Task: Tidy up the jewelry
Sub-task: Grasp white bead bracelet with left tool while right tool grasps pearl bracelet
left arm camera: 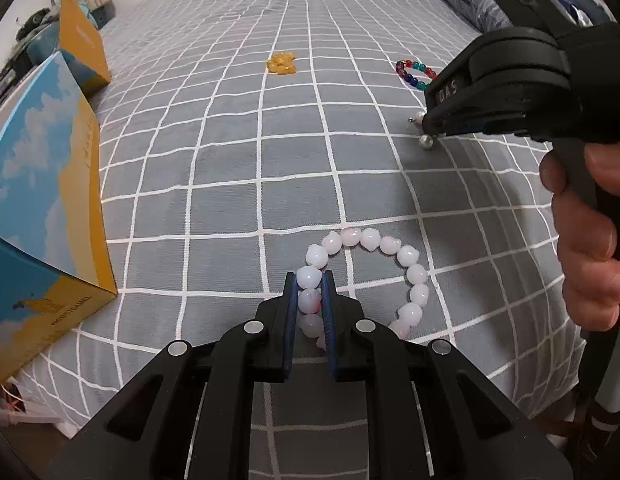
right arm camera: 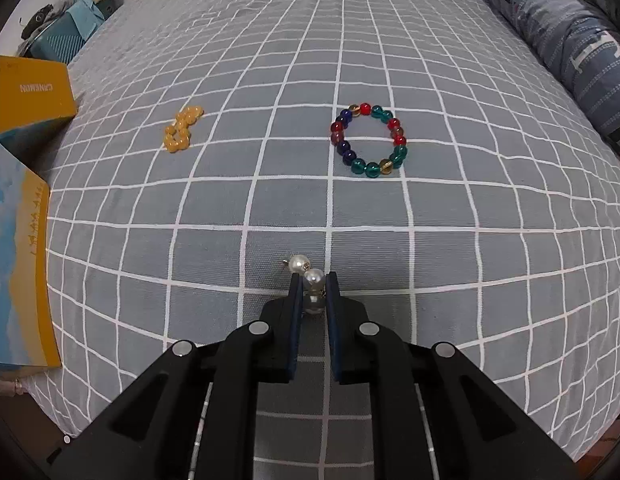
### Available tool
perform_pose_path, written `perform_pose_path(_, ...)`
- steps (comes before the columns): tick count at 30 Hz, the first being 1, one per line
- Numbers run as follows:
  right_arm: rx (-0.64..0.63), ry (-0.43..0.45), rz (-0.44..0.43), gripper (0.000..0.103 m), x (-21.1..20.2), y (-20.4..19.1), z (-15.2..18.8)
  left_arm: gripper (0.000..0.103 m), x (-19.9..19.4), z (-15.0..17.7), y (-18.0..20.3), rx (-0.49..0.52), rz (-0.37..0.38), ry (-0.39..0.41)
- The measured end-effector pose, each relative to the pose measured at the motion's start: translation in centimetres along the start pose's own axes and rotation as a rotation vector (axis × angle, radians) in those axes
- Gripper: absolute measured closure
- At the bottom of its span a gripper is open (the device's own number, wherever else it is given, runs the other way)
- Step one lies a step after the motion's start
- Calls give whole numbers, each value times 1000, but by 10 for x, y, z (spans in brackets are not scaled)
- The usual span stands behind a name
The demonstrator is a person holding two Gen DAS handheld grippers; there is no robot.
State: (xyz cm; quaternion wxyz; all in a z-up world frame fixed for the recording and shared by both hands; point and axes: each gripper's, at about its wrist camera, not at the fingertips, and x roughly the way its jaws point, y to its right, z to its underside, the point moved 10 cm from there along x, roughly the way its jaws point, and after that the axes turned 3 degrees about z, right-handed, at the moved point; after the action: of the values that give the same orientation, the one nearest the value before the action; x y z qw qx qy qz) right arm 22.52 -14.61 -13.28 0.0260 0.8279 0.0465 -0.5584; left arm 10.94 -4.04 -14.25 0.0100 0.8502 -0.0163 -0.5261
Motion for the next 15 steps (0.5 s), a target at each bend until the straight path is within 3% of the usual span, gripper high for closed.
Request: perform_pose_path(15, 4, 63, 0, 92, -40, -5, -9, 91, -35, -17, -15, -23, 1, 60)
